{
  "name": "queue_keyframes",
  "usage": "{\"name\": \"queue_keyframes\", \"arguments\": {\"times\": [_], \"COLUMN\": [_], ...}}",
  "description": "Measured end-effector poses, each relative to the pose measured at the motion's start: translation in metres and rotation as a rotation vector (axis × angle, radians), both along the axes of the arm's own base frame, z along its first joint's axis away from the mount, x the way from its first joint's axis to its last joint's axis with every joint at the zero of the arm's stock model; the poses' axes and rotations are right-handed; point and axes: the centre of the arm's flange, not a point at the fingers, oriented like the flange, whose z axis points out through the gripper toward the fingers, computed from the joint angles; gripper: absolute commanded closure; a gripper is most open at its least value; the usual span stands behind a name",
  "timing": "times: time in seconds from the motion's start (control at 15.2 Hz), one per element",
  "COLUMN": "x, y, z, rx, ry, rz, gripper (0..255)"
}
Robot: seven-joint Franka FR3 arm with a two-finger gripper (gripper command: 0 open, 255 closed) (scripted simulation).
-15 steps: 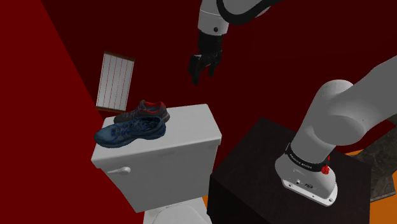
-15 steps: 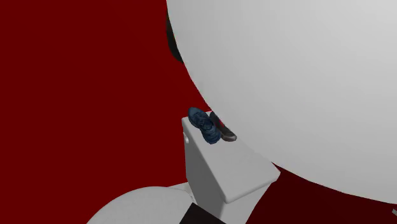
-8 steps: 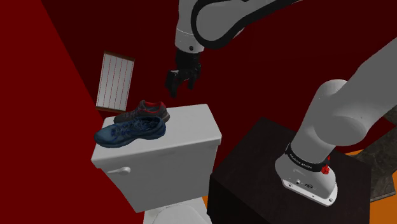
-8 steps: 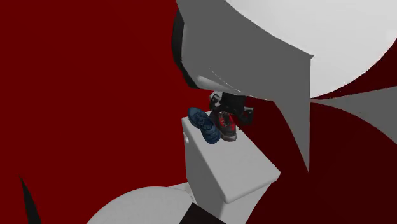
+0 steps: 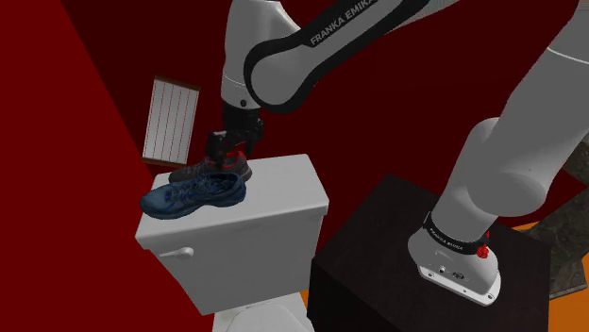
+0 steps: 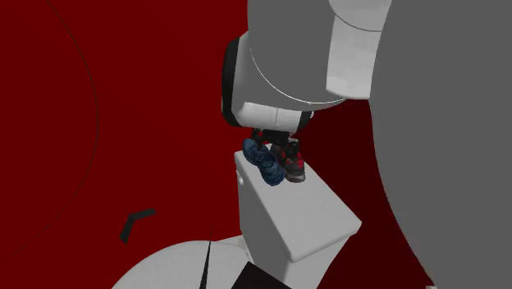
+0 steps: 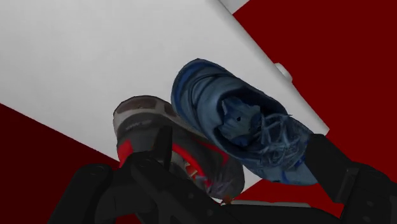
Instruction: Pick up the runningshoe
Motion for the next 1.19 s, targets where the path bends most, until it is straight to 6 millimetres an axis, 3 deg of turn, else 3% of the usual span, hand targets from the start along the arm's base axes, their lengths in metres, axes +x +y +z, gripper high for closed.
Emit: {"name": "queue_keyframes", "arguments": {"times": [0.4, 0.92, 0.99, 1.19], "x": [0.031, 0.034, 0.034, 0.035], "y": [0.06, 0.068, 0.069, 0.068], "z": [-0.026, -0.068, -0.07, -0.071], "rx": [0.043, 0.051, 0.051, 0.051], "ry": [-0.029, -0.034, -0.034, -0.036], "rz": [0.019, 0.022, 0.022, 0.021], "gripper": [0, 0, 255, 255]}}
